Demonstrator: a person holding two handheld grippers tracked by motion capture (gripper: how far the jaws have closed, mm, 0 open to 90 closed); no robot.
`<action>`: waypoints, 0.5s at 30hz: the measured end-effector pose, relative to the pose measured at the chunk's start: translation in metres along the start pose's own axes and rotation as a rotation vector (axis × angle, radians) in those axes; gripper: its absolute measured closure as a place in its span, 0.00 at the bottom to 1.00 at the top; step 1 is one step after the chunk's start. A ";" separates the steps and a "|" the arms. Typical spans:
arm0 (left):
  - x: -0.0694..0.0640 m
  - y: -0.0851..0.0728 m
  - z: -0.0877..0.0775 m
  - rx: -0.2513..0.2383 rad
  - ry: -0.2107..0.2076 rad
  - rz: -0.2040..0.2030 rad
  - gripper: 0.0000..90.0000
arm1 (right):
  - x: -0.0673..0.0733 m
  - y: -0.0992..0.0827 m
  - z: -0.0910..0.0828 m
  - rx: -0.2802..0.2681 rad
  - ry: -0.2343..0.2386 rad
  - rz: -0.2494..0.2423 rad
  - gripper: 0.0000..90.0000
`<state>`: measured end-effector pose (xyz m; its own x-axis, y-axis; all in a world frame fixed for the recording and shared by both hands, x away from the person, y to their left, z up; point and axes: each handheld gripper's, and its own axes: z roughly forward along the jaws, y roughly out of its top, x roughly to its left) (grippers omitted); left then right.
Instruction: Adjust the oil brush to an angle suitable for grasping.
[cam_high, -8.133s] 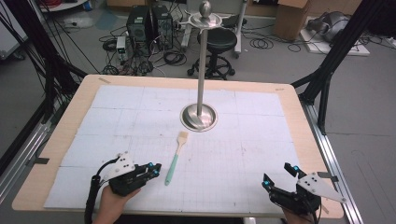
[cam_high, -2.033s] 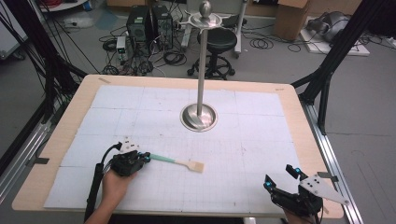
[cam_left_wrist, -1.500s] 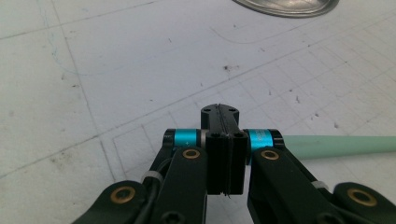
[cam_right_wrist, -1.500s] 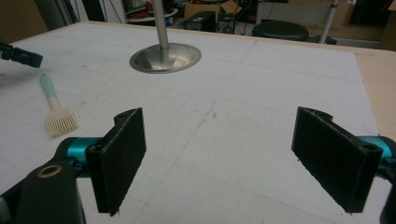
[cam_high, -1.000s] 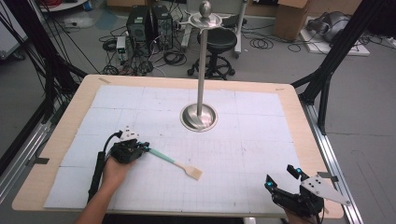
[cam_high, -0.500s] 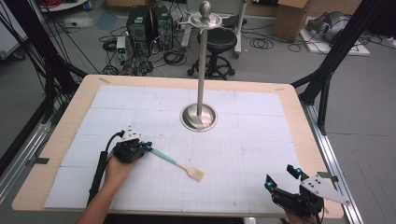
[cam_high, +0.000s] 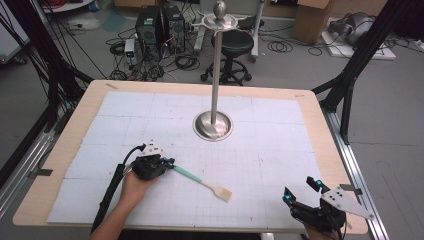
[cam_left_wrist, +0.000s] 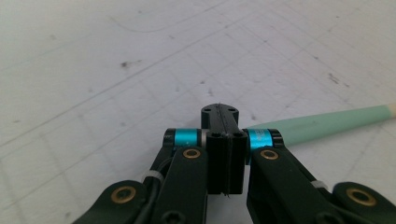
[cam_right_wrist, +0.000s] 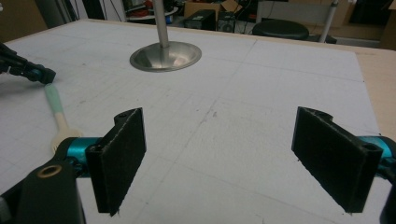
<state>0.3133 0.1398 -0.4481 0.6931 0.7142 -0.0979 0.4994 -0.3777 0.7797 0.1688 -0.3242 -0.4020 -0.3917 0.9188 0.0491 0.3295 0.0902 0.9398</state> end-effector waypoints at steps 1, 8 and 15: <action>0.000 0.000 0.000 0.000 0.000 0.000 0.99 | 0.000 0.000 0.000 0.000 0.000 0.000 0.18; -0.020 0.003 0.006 0.010 -0.040 0.023 0.99 | 0.000 0.000 0.000 -0.002 0.001 0.000 0.18; -0.040 0.003 0.012 0.008 -0.081 0.045 0.99 | -0.001 0.000 0.000 -0.004 -0.002 0.002 0.18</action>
<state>0.2931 0.1030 -0.4487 0.7543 0.6468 -0.1127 0.4706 -0.4130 0.7797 0.1687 -0.3248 -0.4020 -0.3892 0.9198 0.0505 0.3269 0.0867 0.9411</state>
